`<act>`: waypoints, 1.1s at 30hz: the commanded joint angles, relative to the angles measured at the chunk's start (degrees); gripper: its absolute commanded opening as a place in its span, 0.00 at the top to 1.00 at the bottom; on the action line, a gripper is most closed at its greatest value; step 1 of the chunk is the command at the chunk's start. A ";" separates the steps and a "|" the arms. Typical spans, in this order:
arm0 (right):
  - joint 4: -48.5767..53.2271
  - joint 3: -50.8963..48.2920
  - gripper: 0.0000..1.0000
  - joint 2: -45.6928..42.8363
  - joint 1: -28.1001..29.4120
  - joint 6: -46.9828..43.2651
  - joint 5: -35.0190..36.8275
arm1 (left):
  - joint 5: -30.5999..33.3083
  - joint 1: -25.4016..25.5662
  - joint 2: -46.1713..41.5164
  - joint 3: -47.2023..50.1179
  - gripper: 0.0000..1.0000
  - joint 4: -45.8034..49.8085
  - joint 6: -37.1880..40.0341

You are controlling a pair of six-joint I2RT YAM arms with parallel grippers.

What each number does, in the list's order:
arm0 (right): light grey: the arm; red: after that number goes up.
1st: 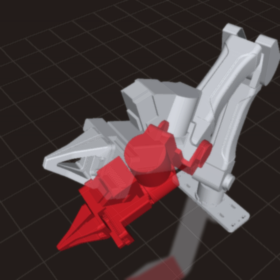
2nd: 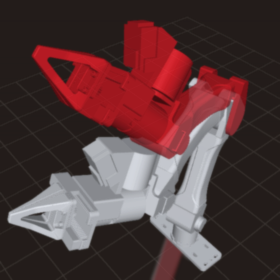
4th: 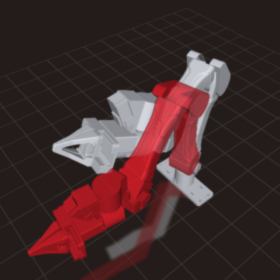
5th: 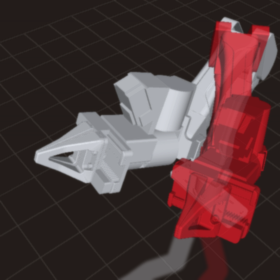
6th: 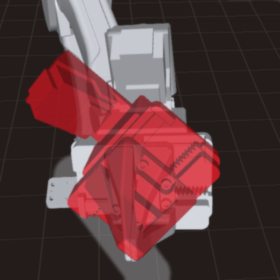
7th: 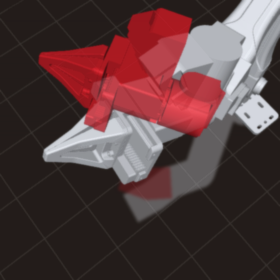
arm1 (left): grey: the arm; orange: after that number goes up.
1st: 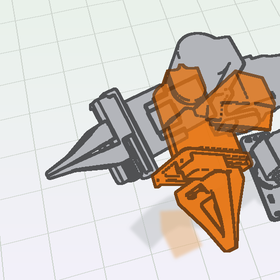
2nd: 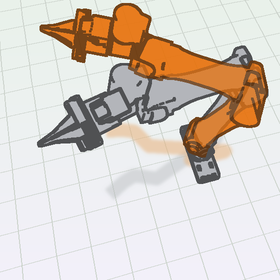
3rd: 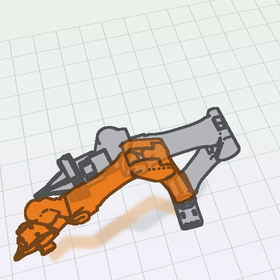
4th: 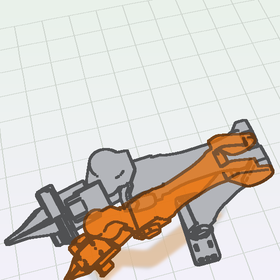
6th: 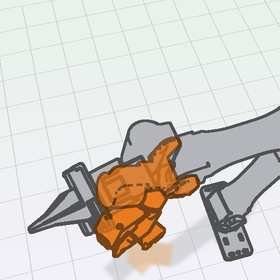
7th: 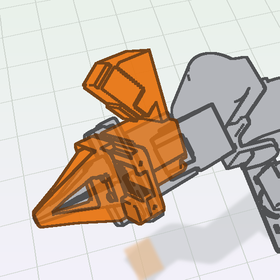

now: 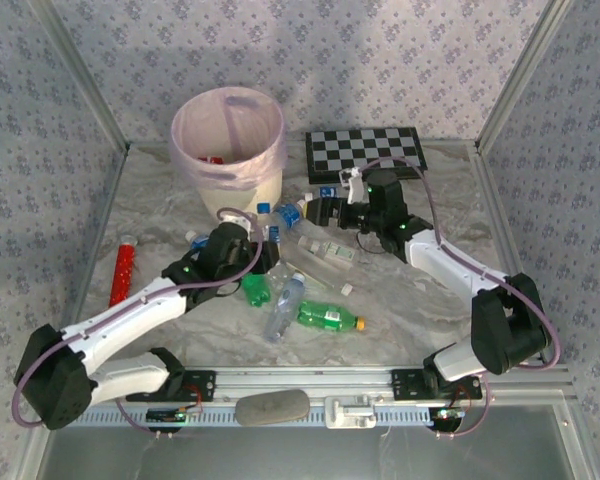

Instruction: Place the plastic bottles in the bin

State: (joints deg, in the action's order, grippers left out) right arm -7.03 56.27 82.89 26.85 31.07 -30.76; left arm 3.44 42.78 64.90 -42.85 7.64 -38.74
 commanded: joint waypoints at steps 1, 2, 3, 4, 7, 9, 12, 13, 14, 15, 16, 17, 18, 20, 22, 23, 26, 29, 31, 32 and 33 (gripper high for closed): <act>-2.42 0.54 0.07 -1.42 1.42 -2.29 -2.13 | -4.30 0.45 1.88 -2.92 0.54 -9.05 2.78; -2.67 0.71 0.08 -1.27 1.78 -2.24 -2.03 | -4.86 0.54 2.50 -3.19 0.54 -9.96 2.89; -2.67 0.90 0.08 -1.00 2.04 -2.25 -2.02 | -5.38 0.64 2.97 -3.29 0.54 -10.90 3.04; -2.86 1.11 0.09 -0.67 2.34 -2.25 -2.09 | -6.00 0.77 3.55 -3.35 0.55 -12.04 3.19; -3.68 1.62 0.10 0.40 3.37 -2.07 -2.07 | -7.28 1.70 5.41 -4.30 0.55 -13.11 4.40; -3.83 2.30 0.11 1.22 3.96 -1.98 -2.45 | -7.56 2.51 6.42 -5.08 0.55 -13.02 5.06; -4.02 3.35 0.13 2.33 4.83 -2.06 -3.33 | -7.66 3.31 7.64 -5.71 0.55 -13.09 5.61; -3.84 3.65 0.15 2.68 5.09 -2.24 -3.34 | -7.74 3.37 7.96 -5.86 0.55 -13.17 5.61; -3.57 3.99 0.16 3.13 5.35 -2.31 -3.50 | -7.69 3.38 8.26 -6.01 0.55 -13.33 5.68; -3.31 4.26 0.16 3.39 5.53 -2.33 -3.59 | -7.72 3.50 8.44 -5.98 0.55 -13.47 5.69; -2.90 4.54 0.17 3.74 5.71 -2.47 -3.62 | -7.49 3.53 8.54 -6.09 0.55 -13.68 5.68; -2.65 4.72 0.18 4.00 5.89 -2.55 -3.68 | -7.48 3.45 8.68 -6.19 0.55 -13.94 5.78; -2.73 4.65 0.19 4.19 6.06 -2.44 -3.69 | -7.49 3.47 8.78 -6.30 0.55 -14.10 6.01; -2.58 4.79 0.22 4.79 6.40 -2.37 -3.86 | -7.66 3.46 9.10 -6.80 0.55 -13.99 6.47; -2.14 4.90 0.27 5.17 6.46 -2.40 -3.61 | -7.66 3.45 9.23 -6.94 0.55 -13.96 6.62; -2.07 4.84 0.31 5.26 6.46 -2.34 -3.36 | -7.66 3.48 9.21 -6.98 0.55 -13.97 6.57; -2.12 4.68 0.41 5.26 6.33 -2.35 -2.99 | -7.07 3.48 8.95 -6.73 0.51 -13.88 6.49; -1.96 4.85 0.45 5.00 6.16 -2.33 -2.03 | -5.63 3.45 8.42 -6.37 0.35 -13.64 6.00; -0.30 5.15 0.46 4.74 5.81 -2.67 -0.15 | -4.42 3.45 7.85 -6.20 0.21 -13.15 5.87; 0.70 5.38 0.46 4.53 5.46 -2.97 1.08 | -3.65 3.37 7.44 -6.12 0.16 -12.69 5.83; 1.84 5.58 0.46 4.35 5.09 -3.13 2.20 | -3.09 3.23 6.98 -5.95 0.13 -12.34 5.81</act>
State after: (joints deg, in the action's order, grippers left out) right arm -8.19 59.53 87.46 32.77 29.06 -31.99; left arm -1.89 45.91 73.93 -47.33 -3.68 -33.17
